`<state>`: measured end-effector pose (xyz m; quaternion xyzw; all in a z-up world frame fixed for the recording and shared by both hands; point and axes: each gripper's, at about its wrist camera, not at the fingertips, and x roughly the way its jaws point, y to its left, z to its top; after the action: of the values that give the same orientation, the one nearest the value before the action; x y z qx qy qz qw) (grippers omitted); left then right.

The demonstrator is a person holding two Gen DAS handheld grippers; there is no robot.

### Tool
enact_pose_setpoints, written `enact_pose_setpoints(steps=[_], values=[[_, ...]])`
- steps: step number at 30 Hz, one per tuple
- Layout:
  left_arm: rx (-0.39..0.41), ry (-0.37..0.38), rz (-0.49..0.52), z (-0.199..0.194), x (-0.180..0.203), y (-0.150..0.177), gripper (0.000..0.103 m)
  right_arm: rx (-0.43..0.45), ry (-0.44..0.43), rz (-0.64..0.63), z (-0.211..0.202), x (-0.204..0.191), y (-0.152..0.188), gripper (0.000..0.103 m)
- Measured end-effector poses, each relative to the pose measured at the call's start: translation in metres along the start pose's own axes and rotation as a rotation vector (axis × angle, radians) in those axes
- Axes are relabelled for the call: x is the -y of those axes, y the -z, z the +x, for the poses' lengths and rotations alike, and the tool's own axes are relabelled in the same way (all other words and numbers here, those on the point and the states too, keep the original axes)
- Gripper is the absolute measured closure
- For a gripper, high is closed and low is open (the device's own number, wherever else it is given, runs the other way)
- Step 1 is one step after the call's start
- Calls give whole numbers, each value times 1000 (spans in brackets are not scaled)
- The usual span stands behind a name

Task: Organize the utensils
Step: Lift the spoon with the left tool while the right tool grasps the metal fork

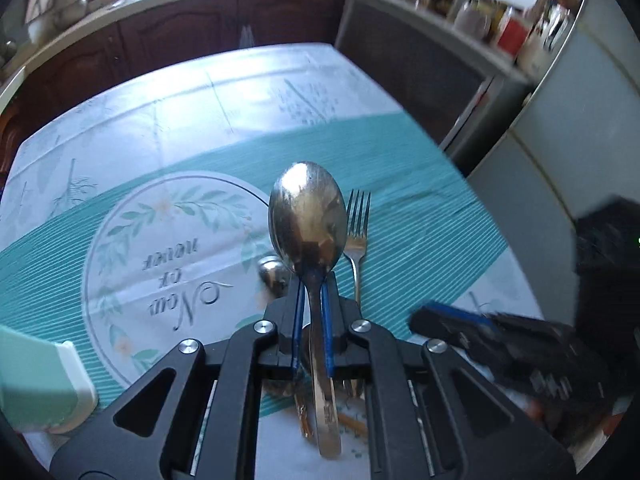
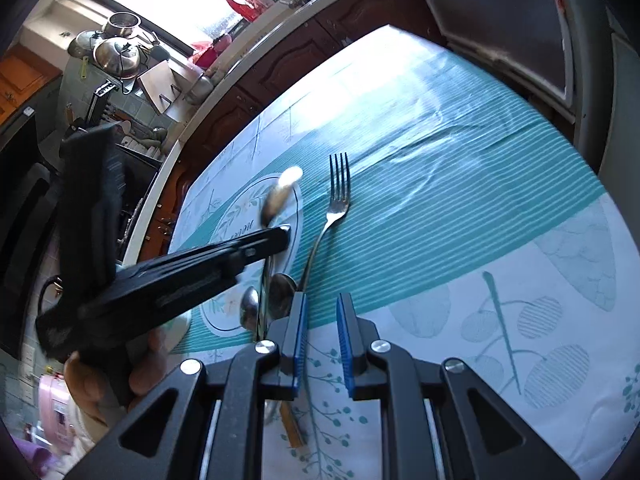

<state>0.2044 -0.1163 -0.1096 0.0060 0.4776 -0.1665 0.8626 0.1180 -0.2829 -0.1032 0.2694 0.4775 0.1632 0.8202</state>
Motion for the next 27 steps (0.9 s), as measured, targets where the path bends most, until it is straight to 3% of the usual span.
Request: enact_pose_setpoints(steps=[7,20,22,27], values=[[104,10,-26,-47,-17,8,97,-109,21,59,31,-4,-41,88],[183,31,-59,-104,-50,33,97,-269,299,62,78,-36,-71,89],[199,29,-70,-114,-56,36,97,-281,341,36,82,-39,-73,97],[242,6,-83,-143,-69,41,97,-276,309,41,78,-32,-70,99]])
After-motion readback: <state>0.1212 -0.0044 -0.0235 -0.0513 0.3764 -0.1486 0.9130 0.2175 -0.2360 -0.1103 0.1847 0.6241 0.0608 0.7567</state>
